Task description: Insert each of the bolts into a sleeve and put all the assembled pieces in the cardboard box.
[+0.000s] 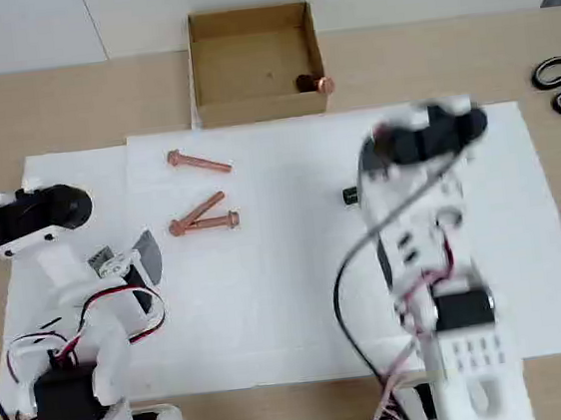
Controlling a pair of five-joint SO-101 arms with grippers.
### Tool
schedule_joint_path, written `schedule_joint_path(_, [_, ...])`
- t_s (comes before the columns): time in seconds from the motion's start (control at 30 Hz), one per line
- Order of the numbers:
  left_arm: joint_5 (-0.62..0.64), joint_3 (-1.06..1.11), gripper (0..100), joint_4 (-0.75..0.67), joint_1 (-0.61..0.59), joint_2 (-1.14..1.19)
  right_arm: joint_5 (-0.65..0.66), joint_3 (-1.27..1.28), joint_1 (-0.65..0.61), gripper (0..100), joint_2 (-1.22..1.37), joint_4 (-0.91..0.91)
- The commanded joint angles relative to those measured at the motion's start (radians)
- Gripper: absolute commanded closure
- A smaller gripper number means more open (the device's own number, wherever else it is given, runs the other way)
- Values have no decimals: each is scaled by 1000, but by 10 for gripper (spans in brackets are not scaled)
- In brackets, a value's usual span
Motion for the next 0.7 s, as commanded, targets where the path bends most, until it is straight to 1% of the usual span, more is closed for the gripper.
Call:
schedule_joint_path(0.0, [3,10,821,-3,-2,-9,12,-253,4,995,363,-243])
schedule_joint_path(0.13, [2,10,821,-3,0,-9,15,-493,4,995,720,-414])
schedule_joint_path(0.3, [2,16,821,-3,-3,-9,15,-786,-35,995,1061,-542])
schedule_joint_path(0.47, [2,18,821,-3,-2,-9,15,-1026,-104,995,1322,-582])
schedule_joint_path(0.67, [2,18,821,-3,-5,-9,15,-1303,-116,995,1590,-582])
